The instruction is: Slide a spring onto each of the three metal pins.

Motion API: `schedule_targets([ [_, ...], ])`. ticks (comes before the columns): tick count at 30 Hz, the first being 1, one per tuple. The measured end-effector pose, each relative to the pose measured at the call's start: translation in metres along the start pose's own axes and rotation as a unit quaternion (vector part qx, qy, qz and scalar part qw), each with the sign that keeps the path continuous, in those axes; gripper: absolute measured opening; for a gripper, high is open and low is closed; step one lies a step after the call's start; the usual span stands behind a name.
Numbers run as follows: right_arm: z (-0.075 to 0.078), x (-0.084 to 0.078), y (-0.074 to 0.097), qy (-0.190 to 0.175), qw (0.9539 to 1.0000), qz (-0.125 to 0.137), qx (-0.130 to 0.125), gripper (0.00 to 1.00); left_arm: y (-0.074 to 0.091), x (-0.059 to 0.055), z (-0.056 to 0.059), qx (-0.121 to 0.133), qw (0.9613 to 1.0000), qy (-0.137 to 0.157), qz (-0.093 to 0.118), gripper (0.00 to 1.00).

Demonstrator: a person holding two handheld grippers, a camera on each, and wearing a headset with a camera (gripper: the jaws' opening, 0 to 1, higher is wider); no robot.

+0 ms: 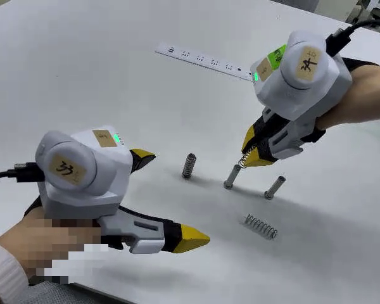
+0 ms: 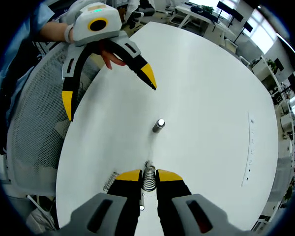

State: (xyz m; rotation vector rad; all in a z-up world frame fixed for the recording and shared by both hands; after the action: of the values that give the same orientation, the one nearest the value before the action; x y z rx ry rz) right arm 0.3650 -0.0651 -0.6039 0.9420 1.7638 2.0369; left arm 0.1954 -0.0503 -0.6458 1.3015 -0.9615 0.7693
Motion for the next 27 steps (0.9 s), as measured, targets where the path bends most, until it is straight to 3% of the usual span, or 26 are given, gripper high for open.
schedule_targets([
  [12,0.002,-0.002,-0.009,0.015,0.9995,-0.026,0.005,0.12,-0.001,0.000,0.000,-0.005,1.0000,0.000,-0.002,1.00],
  [27,0.003,0.000,-0.016,0.018,0.9991,-0.035,0.016,0.12,-0.002,-0.004,-0.001,-0.012,0.9999,0.001,-0.006,1.00],
])
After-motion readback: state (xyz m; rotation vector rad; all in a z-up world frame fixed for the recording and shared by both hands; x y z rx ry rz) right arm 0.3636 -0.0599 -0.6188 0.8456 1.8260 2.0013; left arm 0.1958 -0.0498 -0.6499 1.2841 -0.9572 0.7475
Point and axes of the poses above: the centre of the closed fingertips' face, and the gripper's own axes: y roughly backward along the fingers, z roughly to its right, x roughly out of its top, the point moved 7 cm from there along y, roughly backward along the fingers, and after that the axes turned 9 degrees about -y, right-handed, at the moved point
